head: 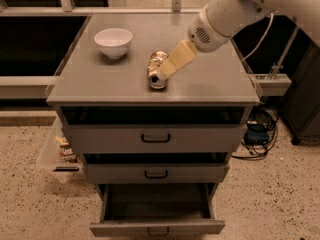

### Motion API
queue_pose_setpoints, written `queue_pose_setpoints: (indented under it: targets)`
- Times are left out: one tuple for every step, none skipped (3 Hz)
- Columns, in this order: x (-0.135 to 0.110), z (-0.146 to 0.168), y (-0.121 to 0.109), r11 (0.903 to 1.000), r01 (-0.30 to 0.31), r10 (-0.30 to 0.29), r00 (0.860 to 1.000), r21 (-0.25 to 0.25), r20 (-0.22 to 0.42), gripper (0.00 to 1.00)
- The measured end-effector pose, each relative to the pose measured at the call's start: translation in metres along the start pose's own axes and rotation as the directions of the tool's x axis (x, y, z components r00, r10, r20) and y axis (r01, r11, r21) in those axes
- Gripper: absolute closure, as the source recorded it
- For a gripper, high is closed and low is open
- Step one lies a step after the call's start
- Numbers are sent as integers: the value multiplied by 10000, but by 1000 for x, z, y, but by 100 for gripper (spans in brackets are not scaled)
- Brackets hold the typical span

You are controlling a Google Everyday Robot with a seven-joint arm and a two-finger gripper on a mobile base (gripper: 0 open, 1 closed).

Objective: Place orange can into bottom drawer

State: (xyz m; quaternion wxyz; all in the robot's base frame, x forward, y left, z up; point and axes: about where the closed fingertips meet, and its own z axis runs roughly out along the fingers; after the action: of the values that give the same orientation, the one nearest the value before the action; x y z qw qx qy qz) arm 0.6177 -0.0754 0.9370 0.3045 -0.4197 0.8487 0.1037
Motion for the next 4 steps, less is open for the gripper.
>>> queue_pose_setpoints:
  targets:
    - [0, 2, 0, 10000, -58, 58, 10000, -13, 18, 0]
    - [3, 4, -1, 9996, -271, 270, 9996, 54, 98, 0]
    - [-5, 25, 2, 9999, -48, 47, 10000, -153, -6, 0]
    - [-11, 50, -2, 9996, -22, 16, 9998, -286, -188, 0]
